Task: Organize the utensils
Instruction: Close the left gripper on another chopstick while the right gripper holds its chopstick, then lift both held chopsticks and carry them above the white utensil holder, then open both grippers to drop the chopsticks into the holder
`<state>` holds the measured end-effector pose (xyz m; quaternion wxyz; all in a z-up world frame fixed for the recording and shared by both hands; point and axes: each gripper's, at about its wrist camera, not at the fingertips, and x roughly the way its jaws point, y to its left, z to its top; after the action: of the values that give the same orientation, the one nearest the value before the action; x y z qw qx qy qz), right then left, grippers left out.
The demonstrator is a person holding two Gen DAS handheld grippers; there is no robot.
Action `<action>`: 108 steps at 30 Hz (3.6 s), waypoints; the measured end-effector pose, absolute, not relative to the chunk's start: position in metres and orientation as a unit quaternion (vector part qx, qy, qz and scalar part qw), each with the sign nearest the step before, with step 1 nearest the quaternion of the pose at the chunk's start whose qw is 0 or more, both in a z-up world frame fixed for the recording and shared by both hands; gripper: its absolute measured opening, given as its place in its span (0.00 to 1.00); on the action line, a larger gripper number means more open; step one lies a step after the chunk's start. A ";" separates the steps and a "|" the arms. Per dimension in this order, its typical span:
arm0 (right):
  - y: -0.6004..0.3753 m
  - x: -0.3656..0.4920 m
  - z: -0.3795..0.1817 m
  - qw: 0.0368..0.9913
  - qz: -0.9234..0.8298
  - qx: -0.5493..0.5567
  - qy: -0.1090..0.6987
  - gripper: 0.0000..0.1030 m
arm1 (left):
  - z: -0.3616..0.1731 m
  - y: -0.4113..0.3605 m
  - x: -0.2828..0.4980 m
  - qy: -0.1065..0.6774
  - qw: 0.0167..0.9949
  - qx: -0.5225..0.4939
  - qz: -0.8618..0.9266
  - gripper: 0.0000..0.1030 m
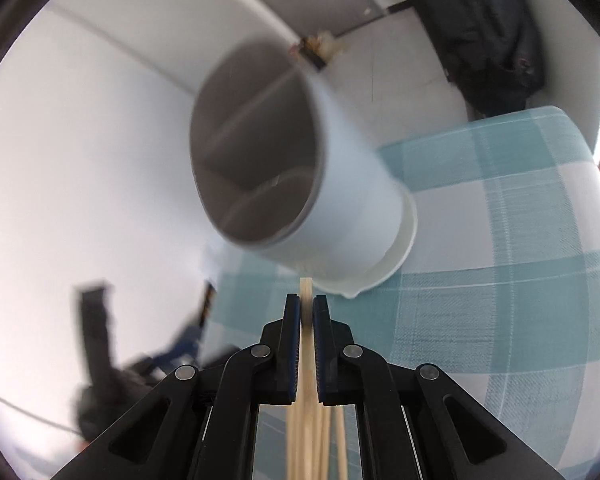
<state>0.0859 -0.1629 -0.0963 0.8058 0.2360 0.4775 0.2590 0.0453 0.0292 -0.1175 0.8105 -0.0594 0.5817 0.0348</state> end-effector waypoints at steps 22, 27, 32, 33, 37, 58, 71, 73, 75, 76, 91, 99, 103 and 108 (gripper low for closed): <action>-0.218 0.057 -0.060 0.823 0.295 0.253 0.414 0.05 | -0.137 0.014 0.063 0.611 0.790 -0.024 0.048 0.88; -0.226 0.058 -0.054 0.823 0.293 0.259 0.413 0.05 | -0.134 0.011 0.073 0.603 0.796 -0.027 0.034 0.71; -0.231 0.056 -0.050 0.826 0.291 0.265 0.404 0.05 | -0.130 0.004 0.083 0.592 0.805 -0.025 0.025 0.38; -0.232 0.055 -0.049 0.827 0.291 0.266 0.402 0.05 | -0.129 0.004 0.084 0.590 0.806 -0.026 0.026 0.33; -0.235 0.052 -0.046 0.831 0.288 0.261 0.398 0.05 | -0.129 0.004 0.084 0.585 0.810 -0.032 0.022 0.05; -0.199 0.018 -0.016 0.889 0.288 0.152 0.321 0.05 | -0.021 0.010 0.016 0.399 0.905 -0.141 -0.044 0.02; -0.180 0.010 0.021 0.912 0.291 0.109 0.269 0.05 | 0.018 0.007 0.002 0.364 0.921 -0.110 -0.085 0.02; -0.180 0.012 0.032 0.911 0.294 0.113 0.265 0.05 | 0.032 0.010 0.005 0.356 0.923 -0.118 -0.091 0.02; -0.180 0.014 0.044 0.913 0.296 0.112 0.257 0.05 | 0.043 0.011 0.007 0.346 0.925 -0.126 -0.094 0.02; -0.179 0.017 0.051 0.914 0.296 0.108 0.256 0.05 | 0.050 0.012 0.009 0.340 0.926 -0.129 -0.095 0.02; -0.172 0.090 0.122 0.931 0.287 0.094 0.205 0.05 | 0.125 0.020 0.059 0.235 0.954 -0.162 -0.095 0.02; -0.155 0.128 0.134 0.944 0.271 0.074 0.173 0.05 | 0.128 0.020 0.097 0.212 0.963 -0.144 -0.082 0.02; -0.150 0.146 0.127 0.948 0.268 0.065 0.160 0.05 | 0.118 0.021 0.115 0.210 0.964 -0.142 -0.079 0.02; -0.144 0.166 0.110 0.947 0.268 0.060 0.167 0.05 | 0.101 0.023 0.128 0.202 0.966 -0.142 -0.076 0.02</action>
<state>0.1664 -0.1441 0.1098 0.9469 0.0597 0.1668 0.2683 0.1279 0.0228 0.1008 0.9662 -0.1416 0.2016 -0.0762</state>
